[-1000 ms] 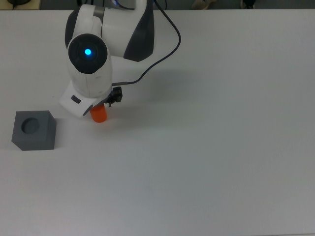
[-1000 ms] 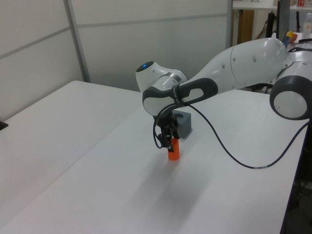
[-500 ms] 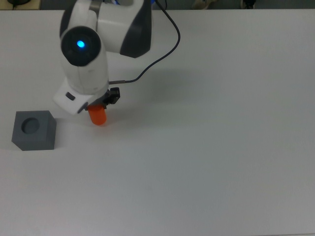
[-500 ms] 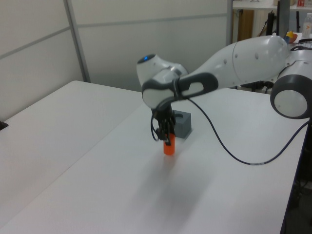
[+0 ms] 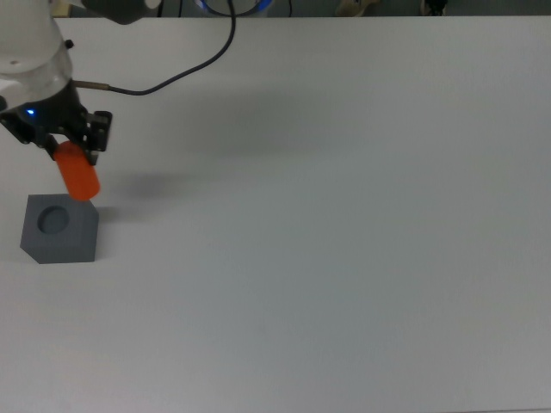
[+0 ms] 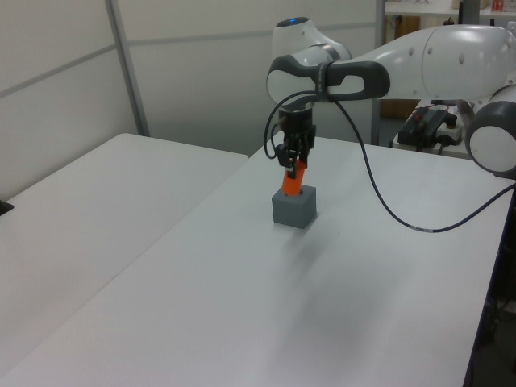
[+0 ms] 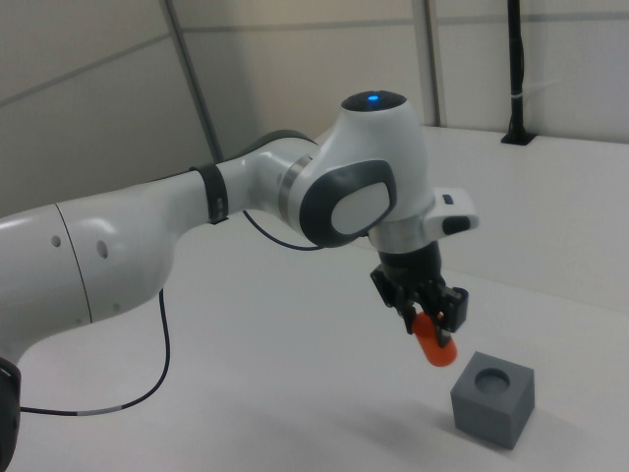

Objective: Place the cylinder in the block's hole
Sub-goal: 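Lift the cylinder and carry it over the grey block's hole, then align and lower the cylinder into the hole of the grey block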

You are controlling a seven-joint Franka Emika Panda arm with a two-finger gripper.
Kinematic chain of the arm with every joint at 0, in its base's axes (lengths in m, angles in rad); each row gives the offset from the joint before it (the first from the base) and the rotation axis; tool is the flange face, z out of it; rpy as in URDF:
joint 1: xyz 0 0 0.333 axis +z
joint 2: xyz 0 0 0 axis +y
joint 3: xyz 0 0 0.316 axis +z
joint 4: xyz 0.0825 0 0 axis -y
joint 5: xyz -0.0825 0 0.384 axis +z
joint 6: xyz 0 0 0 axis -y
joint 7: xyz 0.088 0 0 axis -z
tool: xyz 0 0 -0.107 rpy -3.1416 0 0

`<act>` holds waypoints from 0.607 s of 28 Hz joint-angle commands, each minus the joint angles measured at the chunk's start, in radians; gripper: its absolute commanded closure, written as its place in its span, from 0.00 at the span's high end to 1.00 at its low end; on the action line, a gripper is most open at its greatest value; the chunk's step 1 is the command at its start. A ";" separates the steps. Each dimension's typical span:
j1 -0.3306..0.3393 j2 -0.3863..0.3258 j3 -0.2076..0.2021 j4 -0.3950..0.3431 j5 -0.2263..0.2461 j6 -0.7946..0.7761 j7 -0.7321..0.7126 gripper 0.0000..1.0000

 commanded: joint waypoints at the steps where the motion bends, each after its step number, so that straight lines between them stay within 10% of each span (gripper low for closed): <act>1: 0.009 0.009 -0.039 -0.016 0.020 0.069 0.007 0.00; 17: -0.033 0.071 -0.037 -0.023 0.024 0.177 0.015 0.01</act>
